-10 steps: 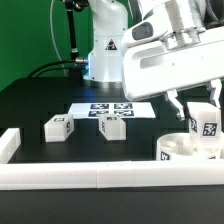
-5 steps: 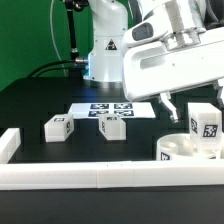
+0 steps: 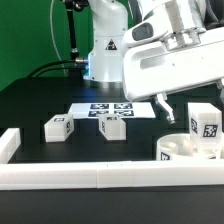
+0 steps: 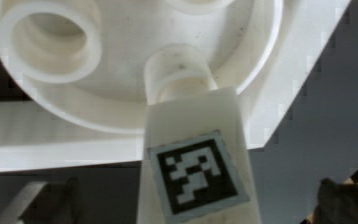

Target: Assemble stool

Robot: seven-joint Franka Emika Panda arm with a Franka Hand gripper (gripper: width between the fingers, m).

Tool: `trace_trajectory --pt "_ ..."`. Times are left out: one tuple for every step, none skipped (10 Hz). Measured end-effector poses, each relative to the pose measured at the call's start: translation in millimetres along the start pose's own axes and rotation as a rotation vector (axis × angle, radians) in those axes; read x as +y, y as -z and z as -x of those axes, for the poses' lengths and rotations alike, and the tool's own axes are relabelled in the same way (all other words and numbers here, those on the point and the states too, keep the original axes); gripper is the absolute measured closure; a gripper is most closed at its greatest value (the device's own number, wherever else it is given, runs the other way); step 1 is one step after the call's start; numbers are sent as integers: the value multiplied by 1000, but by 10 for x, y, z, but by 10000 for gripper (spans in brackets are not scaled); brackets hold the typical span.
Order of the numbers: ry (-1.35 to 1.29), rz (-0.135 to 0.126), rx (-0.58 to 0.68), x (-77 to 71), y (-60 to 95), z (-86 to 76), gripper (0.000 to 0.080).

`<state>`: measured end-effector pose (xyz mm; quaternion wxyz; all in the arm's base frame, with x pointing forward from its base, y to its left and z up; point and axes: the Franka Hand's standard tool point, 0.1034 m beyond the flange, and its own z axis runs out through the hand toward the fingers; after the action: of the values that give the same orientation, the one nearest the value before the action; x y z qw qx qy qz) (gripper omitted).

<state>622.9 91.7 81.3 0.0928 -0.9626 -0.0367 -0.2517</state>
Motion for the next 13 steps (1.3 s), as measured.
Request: trace_trajectory --pt "0 0 0 0 0 0 150" --pt "0 -2 -9 -1 7 -4 150" --pt "6 -11 -62 -5 81 -38 150" --pt "12 -16 -101 7 155 -103 150" --pt "18 -16 -97 11 157 -151 150" --pt "25 -22 -101 -39 147 -189 150" --pt "4 -32 -129 -73 129 -149 150" --pt "-23 -43 -175 -68 85 -51 150" --pt "-23 -73 -279 -133 104 -21 150" --pt "-22 -98 -347 -177 136 -70 150" --pt "26 -110 -427 -159 170 -24 150" --pt "113 -92 -523 -53 259 -83 150" --pt "172 -75 -522 -50 260 -245 150"
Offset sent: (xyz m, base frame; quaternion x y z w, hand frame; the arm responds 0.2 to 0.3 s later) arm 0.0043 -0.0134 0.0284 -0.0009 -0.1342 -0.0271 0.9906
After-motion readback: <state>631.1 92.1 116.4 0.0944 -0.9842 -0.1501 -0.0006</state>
